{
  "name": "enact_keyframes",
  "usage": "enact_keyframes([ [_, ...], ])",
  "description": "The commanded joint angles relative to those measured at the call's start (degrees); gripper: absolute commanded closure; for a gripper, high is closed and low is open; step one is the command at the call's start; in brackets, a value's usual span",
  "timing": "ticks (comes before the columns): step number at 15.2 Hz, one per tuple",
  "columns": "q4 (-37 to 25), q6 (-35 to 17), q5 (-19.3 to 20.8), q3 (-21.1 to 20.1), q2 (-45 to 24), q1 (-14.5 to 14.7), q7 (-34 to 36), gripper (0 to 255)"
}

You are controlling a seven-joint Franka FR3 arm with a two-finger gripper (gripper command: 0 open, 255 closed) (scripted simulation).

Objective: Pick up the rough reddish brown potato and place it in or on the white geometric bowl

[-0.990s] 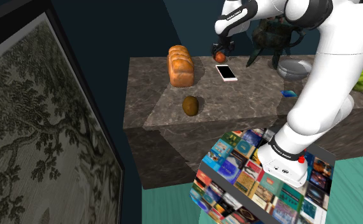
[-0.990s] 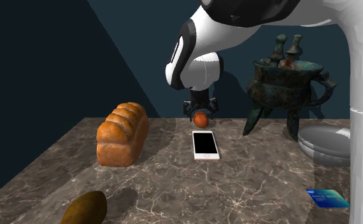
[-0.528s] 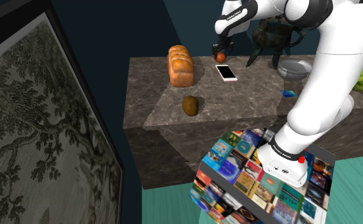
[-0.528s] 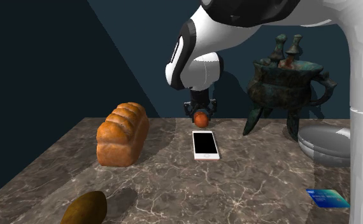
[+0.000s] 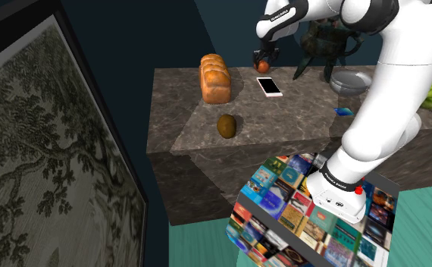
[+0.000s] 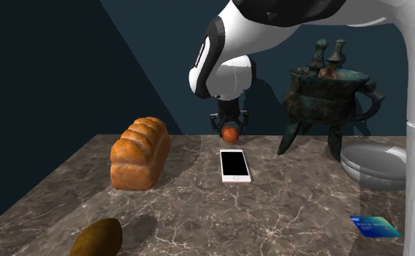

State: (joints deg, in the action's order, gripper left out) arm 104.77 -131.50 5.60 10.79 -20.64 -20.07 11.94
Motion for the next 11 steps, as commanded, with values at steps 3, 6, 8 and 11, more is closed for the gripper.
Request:
enact_keyframes([
  [3,-1.12,2.46,0.09,0.05,1.36,0.11,-0.17,255],
  [6,-2.15,4.44,0.14,0.09,2.33,0.17,-0.34,255],
  [8,-2.9,5.78,0.16,0.11,2.92,0.21,-0.46,255],
  [11,-4.13,7.8,0.18,0.13,3.74,0.25,-0.65,255],
])
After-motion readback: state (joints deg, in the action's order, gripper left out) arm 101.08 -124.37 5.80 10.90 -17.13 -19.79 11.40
